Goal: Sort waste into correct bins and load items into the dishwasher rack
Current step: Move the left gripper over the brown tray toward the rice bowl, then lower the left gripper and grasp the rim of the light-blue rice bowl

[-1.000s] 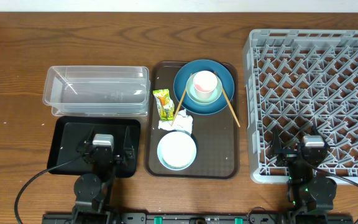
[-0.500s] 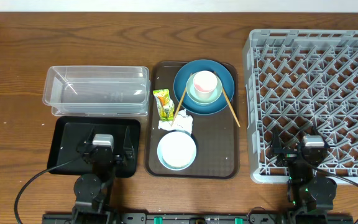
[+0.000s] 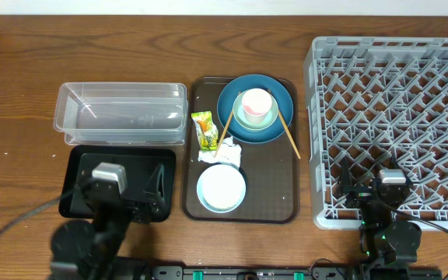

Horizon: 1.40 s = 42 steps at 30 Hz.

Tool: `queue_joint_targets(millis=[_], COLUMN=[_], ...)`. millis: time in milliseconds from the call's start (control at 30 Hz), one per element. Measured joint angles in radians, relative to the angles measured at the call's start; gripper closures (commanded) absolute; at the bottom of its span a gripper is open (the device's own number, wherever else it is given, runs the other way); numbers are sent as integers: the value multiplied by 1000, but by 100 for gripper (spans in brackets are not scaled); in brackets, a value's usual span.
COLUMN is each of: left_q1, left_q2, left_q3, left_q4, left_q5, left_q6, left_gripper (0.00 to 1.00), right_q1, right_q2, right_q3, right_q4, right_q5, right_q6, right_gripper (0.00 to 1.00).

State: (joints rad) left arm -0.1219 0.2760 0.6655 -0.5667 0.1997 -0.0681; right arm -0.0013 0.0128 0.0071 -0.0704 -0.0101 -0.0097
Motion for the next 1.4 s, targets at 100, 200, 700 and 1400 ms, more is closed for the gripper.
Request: queue_joint_targets(millis=[100, 200, 700, 1400], left_q1=[0, 0, 0, -109], left_q2=[188, 407, 905, 943], left_q3=[236, 483, 726, 194], left_q4=[-235, -518, -772, -327], left_q5=[62, 127, 273, 88], left_q6=[-10, -12, -34, -202], left_gripper=[5, 5, 76, 93], right_q1=[0, 0, 0, 0], right_q2=[0, 0, 0, 0], right_q3=[0, 0, 0, 0], right_q4=[0, 0, 0, 0], right_q5=[0, 0, 0, 0], right_q6=[0, 0, 0, 0], right_gripper=[1, 1, 1, 1])
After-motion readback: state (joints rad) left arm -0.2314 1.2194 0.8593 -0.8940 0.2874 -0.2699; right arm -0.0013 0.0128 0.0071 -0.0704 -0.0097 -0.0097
